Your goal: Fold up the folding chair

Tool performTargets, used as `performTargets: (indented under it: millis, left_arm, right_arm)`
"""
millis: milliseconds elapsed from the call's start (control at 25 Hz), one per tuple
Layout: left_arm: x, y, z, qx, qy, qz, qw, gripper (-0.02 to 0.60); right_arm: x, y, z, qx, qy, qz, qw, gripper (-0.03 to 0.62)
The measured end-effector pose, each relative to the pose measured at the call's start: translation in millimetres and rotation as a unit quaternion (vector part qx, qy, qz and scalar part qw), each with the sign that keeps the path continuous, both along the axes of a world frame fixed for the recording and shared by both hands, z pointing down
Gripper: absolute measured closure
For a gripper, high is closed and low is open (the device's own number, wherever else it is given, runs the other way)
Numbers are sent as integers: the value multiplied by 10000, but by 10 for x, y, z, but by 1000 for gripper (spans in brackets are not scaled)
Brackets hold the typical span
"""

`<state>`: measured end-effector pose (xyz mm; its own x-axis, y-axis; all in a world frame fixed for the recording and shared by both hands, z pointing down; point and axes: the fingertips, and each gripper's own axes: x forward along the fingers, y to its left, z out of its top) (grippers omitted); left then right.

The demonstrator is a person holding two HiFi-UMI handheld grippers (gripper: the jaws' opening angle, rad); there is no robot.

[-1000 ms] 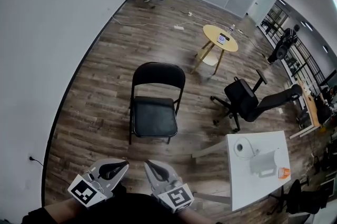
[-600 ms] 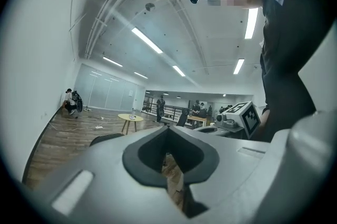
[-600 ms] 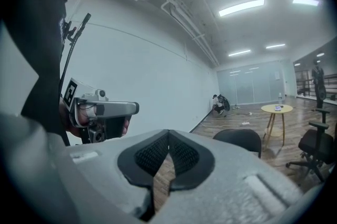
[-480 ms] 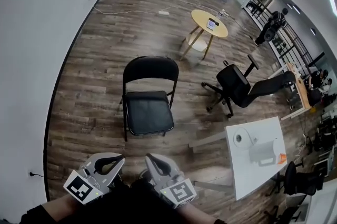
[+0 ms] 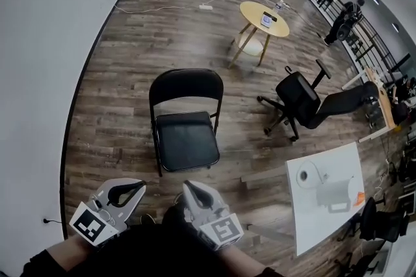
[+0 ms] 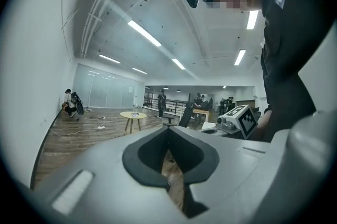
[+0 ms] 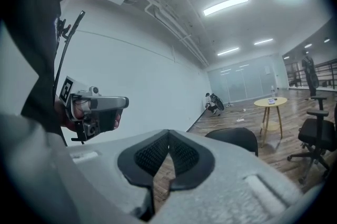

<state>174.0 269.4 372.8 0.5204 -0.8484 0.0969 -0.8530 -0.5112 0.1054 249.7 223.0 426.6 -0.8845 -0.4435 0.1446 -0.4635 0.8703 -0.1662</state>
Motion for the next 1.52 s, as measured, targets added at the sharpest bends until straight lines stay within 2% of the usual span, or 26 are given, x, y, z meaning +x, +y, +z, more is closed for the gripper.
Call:
performTargets:
  millis: [440, 600, 760, 1040, 1240, 1520]
  left_arm:
    - [262, -1064, -37, -5, -228, -84, 9997, 580]
    - [322, -1288, -26, -64, -221, -96, 9997, 578]
    - [315, -1463, -25, -178, -232, 96, 9995, 561]
    - [15, -1734, 18, -114, -197, 616, 9978, 543]
    - [-370, -1906, 11, -11, -281, 1137, 9931, 532]
    - [-957, -2157, 112, -82, -280, 1583, 9870, 517]
  right_arm:
    - [230, -929, 317, -304, -16, -201, 9993, 592]
    - [291, -1090, 420, -409, 11, -228, 9989, 592]
    - [315, -1270, 319, -370, 30, -74, 9993, 592]
    - [91, -1412, 407, -411, 207, 352, 9983, 592]
    - [-175, -1480, 555, -585, 270, 885, 9940, 592]
    - [-606, -1554, 647, -772, 248, 1591, 9839, 571]
